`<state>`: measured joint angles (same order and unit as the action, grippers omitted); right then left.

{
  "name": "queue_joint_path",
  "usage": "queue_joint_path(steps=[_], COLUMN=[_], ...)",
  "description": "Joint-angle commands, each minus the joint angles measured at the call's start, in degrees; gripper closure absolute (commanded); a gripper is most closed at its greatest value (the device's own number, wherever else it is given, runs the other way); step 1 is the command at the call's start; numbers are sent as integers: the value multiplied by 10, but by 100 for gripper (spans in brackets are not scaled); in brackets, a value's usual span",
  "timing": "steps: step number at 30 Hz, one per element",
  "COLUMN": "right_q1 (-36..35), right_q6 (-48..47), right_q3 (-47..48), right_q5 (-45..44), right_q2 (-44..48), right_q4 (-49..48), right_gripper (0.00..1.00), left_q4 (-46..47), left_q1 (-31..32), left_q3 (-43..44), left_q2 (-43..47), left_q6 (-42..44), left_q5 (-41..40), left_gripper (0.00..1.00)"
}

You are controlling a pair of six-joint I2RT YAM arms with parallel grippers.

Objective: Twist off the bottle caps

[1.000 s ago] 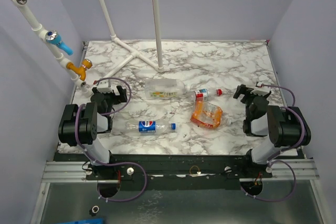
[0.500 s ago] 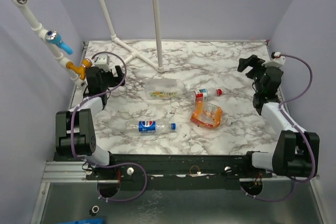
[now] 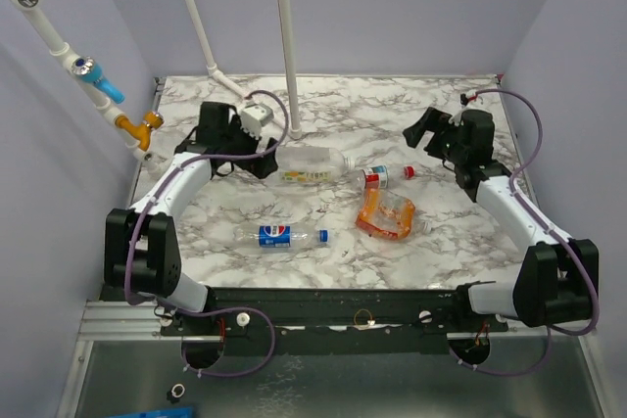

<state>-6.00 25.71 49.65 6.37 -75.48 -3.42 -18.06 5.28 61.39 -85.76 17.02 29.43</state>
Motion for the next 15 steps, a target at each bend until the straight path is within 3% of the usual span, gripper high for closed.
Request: queue_joint_path(steps=[1,6,15], right_q1=[-9,-21,-26], right_q6=[-2,-14,-13], right_q3=[12,18,-5], right_q5=[-17,-17,11], right_q2=[25,41,80], right_q4=[62,80,79], right_gripper=[0,0,0], left_q4=[-95,-129,-140], left_q1=[73,147,226], left_q3=[34,86,191], left_q2=[-33,-83,-157], left_q6=[67,149,262], left_q5=[-14,-73,-140], left_gripper=[1,1,1])
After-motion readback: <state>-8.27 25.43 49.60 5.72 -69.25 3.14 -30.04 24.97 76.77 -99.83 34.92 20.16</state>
